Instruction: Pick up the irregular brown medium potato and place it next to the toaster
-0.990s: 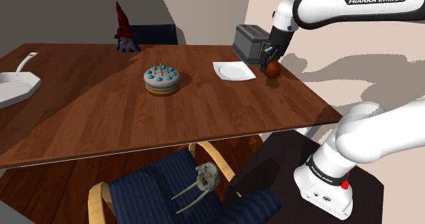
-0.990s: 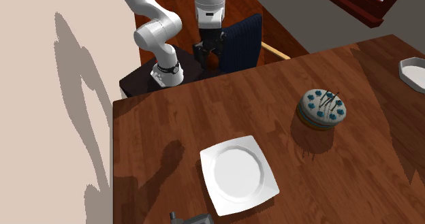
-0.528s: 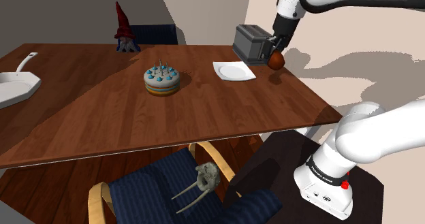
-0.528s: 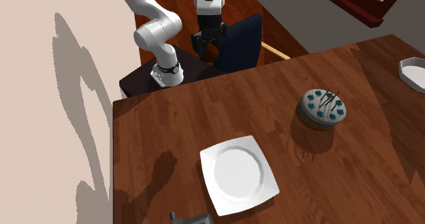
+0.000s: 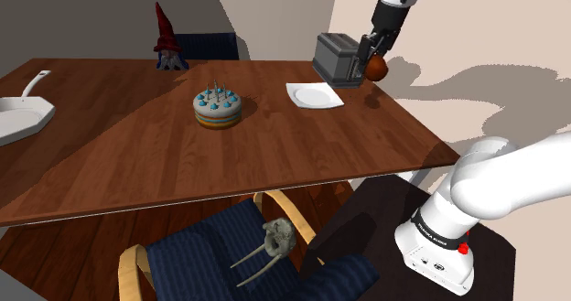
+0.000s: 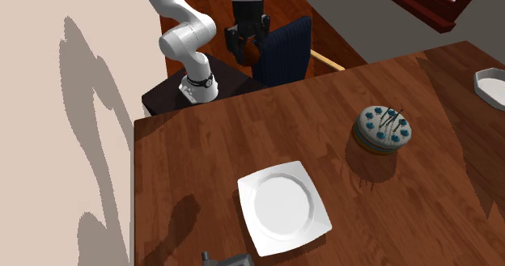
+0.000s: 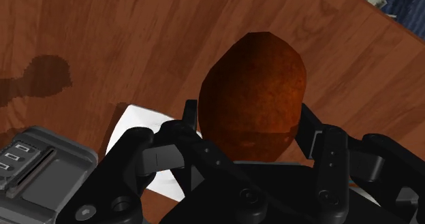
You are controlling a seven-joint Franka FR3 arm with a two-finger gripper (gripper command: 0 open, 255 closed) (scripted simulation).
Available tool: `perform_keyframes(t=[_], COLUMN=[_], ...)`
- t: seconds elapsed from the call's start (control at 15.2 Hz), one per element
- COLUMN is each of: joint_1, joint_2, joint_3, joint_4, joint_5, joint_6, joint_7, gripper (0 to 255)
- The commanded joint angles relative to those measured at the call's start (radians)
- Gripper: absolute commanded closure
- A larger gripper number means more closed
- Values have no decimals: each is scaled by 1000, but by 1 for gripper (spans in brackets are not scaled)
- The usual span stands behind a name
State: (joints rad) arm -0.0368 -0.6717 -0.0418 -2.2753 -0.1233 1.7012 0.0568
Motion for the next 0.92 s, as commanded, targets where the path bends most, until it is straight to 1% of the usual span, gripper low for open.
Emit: perform_keyframes(t=[0.0, 0.46, 0.86], joint_1=[-10, -46, -67], joint_2=[29, 182, 346], joint_3=[-29, -162, -271], joint_4=[22, 143, 291], joint_5=[-13, -50, -38], joint_6=[10, 63, 94], joint_7=[-33, -184, -320], gripper=[255, 255, 255])
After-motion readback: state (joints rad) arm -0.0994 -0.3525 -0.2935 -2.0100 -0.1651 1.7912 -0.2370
